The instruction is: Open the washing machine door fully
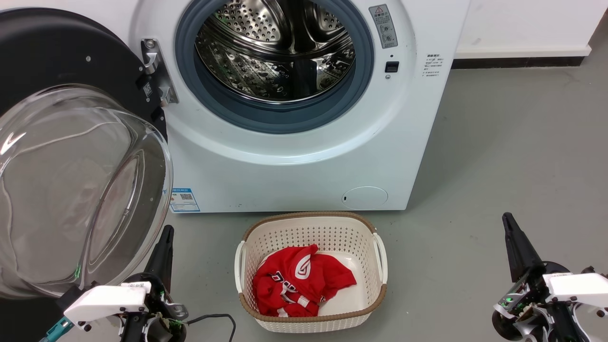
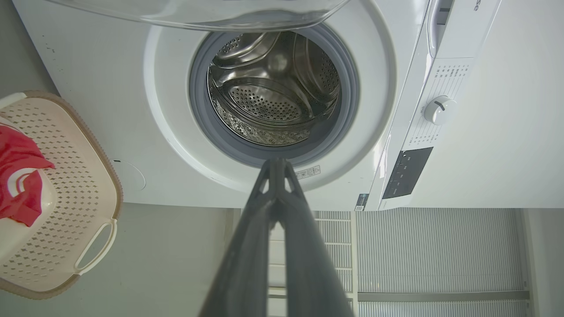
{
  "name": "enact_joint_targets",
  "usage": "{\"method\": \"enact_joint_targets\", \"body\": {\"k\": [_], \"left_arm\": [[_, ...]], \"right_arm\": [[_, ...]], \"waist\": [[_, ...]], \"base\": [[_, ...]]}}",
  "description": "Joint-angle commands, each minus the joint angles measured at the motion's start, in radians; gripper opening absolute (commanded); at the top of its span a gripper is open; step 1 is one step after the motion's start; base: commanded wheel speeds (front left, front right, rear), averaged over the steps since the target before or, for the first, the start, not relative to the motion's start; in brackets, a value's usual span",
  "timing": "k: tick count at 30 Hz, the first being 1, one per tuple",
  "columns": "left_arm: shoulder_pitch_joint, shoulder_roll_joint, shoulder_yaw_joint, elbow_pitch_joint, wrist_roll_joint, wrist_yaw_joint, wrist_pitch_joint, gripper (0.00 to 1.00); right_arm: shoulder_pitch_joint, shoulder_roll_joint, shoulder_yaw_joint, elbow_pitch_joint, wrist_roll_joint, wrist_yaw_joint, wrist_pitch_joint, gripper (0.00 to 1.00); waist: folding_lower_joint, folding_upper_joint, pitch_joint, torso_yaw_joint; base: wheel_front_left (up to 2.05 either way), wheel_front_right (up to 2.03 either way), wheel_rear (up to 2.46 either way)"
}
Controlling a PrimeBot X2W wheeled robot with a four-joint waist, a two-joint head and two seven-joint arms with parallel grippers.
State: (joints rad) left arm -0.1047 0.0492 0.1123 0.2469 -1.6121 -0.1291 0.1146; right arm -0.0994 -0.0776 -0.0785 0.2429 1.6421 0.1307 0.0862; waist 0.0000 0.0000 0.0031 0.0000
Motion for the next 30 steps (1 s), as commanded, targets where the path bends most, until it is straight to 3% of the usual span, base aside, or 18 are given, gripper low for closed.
{"method": "enact_joint_targets", "body": {"k": [1, 30], "left_arm": [[-0.009, 0.002, 0.004, 0.001, -0.002, -0.003, 0.003, 0.00], [-0.009, 0.002, 0.003, 0.000, -0.002, -0.003, 0.002, 0.00]], "right_arm": [[-0.012, 0.003, -0.001, 0.002, -0.001, 0.000, 0.002, 0.00], [-0.013, 0.010, -0.013, 0.003, -0.012, 0.000, 0.011, 0.00]], "waist": [[0.0000, 0.0000, 0.000, 0.000], [0.0000, 0.0000, 0.000, 0.000]], "base": [[0.00, 0.00, 0.00], [0.00, 0.00, 0.00]]}}
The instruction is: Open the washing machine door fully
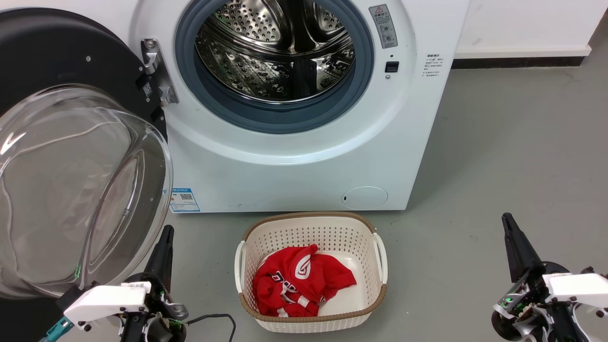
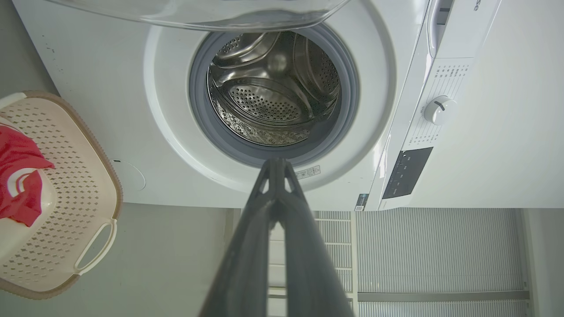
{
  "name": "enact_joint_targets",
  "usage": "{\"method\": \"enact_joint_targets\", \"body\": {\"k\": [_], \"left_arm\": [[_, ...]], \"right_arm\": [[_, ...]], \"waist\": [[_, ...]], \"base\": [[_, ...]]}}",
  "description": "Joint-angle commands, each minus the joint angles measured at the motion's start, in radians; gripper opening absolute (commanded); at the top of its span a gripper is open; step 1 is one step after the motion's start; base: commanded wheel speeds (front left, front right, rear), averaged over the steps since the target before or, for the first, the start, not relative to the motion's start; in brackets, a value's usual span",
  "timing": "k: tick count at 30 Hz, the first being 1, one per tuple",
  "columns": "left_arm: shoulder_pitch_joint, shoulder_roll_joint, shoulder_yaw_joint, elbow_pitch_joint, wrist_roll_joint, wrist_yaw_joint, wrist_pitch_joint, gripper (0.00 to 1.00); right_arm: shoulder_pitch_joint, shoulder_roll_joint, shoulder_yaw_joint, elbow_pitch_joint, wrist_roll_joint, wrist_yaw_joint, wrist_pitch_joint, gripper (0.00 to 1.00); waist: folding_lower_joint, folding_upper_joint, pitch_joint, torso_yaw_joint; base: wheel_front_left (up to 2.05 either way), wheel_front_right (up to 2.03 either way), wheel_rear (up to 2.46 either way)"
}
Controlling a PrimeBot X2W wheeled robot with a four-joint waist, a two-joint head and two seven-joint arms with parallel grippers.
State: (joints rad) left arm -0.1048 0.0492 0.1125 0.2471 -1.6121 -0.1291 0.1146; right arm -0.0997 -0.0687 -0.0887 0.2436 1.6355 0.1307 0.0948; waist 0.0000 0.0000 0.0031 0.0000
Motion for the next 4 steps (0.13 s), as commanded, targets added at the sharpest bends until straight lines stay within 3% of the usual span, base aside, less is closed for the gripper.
{"method": "enact_joint_targets", "body": {"k": [1, 4], "left_arm": [[-0.009, 0.002, 0.003, 0.000, -0.002, -0.003, 0.002, 0.00], [-0.009, 0.002, 0.003, 0.000, -0.002, -0.003, 0.002, 0.00]], "right_arm": [[-0.013, 0.002, -0.004, 0.002, -0.006, 0.000, 0.002, 0.00], [-0.013, 0.003, -0.004, 0.002, -0.008, 0.000, 0.003, 0.00]], "waist": [[0.0000, 0.0000, 0.000, 0.000], [0.0000, 0.0000, 0.000, 0.000]], "base": [[0.00, 0.00, 0.00], [0.00, 0.00, 0.00]]}}
